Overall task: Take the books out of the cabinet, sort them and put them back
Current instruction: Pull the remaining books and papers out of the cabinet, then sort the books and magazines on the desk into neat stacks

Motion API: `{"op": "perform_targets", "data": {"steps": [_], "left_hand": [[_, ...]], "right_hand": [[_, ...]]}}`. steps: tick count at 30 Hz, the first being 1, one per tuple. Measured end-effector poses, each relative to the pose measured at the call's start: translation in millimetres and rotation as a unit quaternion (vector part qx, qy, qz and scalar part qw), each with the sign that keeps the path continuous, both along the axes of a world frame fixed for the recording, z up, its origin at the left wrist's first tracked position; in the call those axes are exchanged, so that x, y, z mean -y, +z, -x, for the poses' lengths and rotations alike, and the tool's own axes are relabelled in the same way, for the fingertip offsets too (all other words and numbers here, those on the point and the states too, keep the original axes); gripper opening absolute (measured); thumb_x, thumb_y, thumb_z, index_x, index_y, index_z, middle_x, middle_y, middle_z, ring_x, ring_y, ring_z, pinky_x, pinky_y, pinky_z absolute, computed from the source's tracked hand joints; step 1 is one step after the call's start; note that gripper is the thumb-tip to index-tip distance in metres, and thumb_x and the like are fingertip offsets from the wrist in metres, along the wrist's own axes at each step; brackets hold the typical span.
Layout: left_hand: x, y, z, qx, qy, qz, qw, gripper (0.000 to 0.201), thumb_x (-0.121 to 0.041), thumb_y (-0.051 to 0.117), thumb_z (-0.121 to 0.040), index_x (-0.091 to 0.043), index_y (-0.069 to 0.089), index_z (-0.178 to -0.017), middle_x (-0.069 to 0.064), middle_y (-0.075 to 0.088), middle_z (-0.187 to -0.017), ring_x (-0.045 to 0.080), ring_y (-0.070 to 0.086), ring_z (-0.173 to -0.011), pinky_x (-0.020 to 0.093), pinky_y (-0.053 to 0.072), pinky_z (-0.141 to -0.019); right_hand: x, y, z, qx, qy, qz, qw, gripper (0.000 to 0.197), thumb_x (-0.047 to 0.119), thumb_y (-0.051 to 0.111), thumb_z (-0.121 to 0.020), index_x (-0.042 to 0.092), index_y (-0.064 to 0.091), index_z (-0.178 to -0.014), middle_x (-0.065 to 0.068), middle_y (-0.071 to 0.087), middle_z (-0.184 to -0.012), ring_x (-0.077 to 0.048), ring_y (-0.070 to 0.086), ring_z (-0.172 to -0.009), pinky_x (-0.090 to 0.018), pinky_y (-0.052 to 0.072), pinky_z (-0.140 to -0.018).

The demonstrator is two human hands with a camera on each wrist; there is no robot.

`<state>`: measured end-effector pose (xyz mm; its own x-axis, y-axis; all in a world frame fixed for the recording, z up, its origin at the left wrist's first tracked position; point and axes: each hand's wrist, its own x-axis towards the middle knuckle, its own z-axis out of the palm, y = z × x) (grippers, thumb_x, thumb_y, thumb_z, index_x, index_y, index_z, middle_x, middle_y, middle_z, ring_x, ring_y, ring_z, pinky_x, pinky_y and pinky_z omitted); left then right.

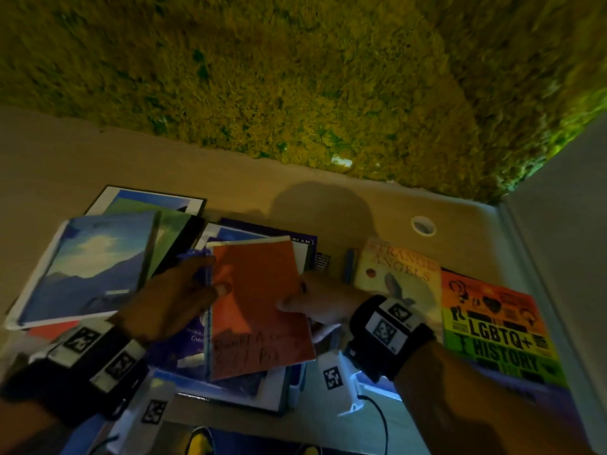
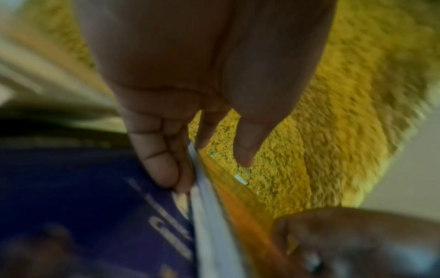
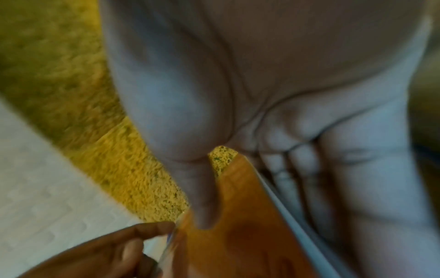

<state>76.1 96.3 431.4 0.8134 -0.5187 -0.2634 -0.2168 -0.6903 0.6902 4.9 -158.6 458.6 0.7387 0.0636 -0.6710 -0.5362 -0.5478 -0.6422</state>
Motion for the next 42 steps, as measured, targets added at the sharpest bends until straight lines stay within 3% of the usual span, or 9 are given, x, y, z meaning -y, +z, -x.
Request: {"op": "perform_targets", "data": {"steps": [2, 5, 8, 13, 16, 18, 23, 31, 42], "left_hand": [[2.3, 1.8, 2.2, -0.011, 0.005, 0.103, 0.995, 0.066, -0.066, 0.075, -0.069, -0.039, 0.056, -0.126, 0.003, 0.069, -0.097, 0.028, 0.068, -0.091, 0.048, 0.056, -0.081], [8.5, -2.8, 1.1, -0.077, -0.025, 0.248, 0.965, 0.076, -0.06, 0.094, -0.034, -0.033, 0.076, -0.102, 0.016, 0.069, -0.089, 0.031, 0.07, -0.084, 0.032, 0.059, -0.065], [30.0, 0.7, 5.4, -0.14, -0.015, 0.306, 0.942, 0.076, -0.06, 0.085, -0.056, -0.029, 0.066, -0.123, 0.008, 0.067, -0.116, 0.025, 0.068, -0.101, 0.035, 0.06, -0.076], [26.5, -50.9, -9.1, -0.101, 0.001, 0.194, 0.976, 0.059, -0.034, 0.079, -0.08, -0.054, 0.054, -0.129, -0.019, 0.066, -0.121, 0.021, 0.07, -0.098, 0.049, 0.058, -0.071], [0.7, -105.6, -24.5, 0.058, -0.017, 0.084, 0.995, 0.086, -0.075, 0.074, -0.062, -0.044, 0.05, -0.139, -0.013, 0.059, -0.134, 0.03, 0.064, -0.111, 0.05, 0.053, -0.082], [15.0, -104.2, -7.3, 0.149, -0.063, -0.029, 0.986, 0.076, -0.075, 0.062, -0.065, -0.035, 0.06, -0.13, -0.016, 0.05, -0.142, 0.029, 0.056, -0.119, 0.054, 0.05, -0.091], [45.9, -83.7, 21.9, 0.147, -0.036, -0.235, 0.96, 0.089, -0.093, 0.034, -0.068, -0.042, 0.047, -0.14, 0.005, 0.032, -0.156, 0.044, 0.041, -0.133, 0.064, 0.039, -0.102], [107.6, -37.7, 30.1, 0.153, -0.019, -0.244, 0.957, 0.087, -0.088, 0.026, -0.073, -0.043, 0.029, -0.148, 0.002, 0.03, -0.156, 0.038, 0.033, -0.139, 0.064, 0.038, -0.104], [131.0, -17.3, 23.1, 0.117, -0.011, -0.257, 0.959, 0.086, -0.088, 0.025, -0.07, -0.05, 0.025, -0.148, -0.004, 0.017, -0.162, 0.035, 0.023, -0.145, 0.06, 0.031, -0.112]], "right_hand": [[2.0, -3.4, 0.3, 0.007, -0.032, -0.02, 0.999, 0.02, 0.033, 0.062, -0.101, 0.029, 0.06, -0.12, 0.0, 0.069, -0.121, -0.023, 0.07, -0.104, -0.044, 0.063, -0.084], [21.4, 2.9, 0.0, 0.008, -0.163, -0.132, 0.978, 0.013, 0.025, 0.063, -0.101, 0.033, 0.058, -0.11, 0.003, 0.071, -0.11, -0.02, 0.071, -0.1, -0.044, 0.062, -0.081], [58.4, 15.8, -5.2, 0.098, -0.253, -0.164, 0.948, 0.015, 0.02, 0.063, -0.101, 0.021, 0.057, -0.115, -0.008, 0.072, -0.114, -0.023, 0.074, -0.094, -0.042, 0.063, -0.075], [159.5, 24.1, -16.6, 0.224, -0.399, -0.164, 0.874, 0.034, 0.027, 0.061, -0.102, 0.015, 0.053, -0.133, -0.012, 0.07, -0.124, -0.034, 0.072, -0.107, -0.054, 0.061, -0.086], [223.2, 18.8, -23.3, 0.239, -0.46, -0.125, 0.846, 0.018, 0.025, 0.05, -0.107, 0.019, 0.057, -0.123, -0.008, 0.071, -0.105, -0.028, 0.07, -0.088, -0.036, 0.057, -0.061], [253.6, 8.3, -26.8, 0.209, -0.487, -0.083, 0.844, 0.013, 0.021, 0.047, -0.108, 0.018, 0.058, -0.101, -0.008, 0.063, -0.083, -0.026, 0.061, -0.07, -0.032, 0.045, -0.053], [293.8, -40.5, -46.7, 0.116, -0.453, -0.027, 0.884, 0.013, 0.022, 0.056, -0.103, 0.01, 0.055, -0.1, -0.018, 0.055, -0.08, -0.026, 0.053, -0.06, -0.034, 0.044, -0.051], [297.3, -65.3, -64.2, 0.051, -0.376, 0.023, 0.925, 0.062, 0.05, 0.07, -0.089, 0.008, 0.06, -0.132, -0.017, 0.074, -0.102, -0.039, 0.073, -0.092, -0.054, 0.06, -0.084], [230.4, 19.0, -36.1, 0.257, -0.277, 0.119, 0.918, 0.037, 0.032, 0.056, -0.104, 0.004, 0.065, -0.127, -0.02, 0.064, -0.132, -0.037, 0.06, -0.117, -0.05, 0.049, -0.098]]}}
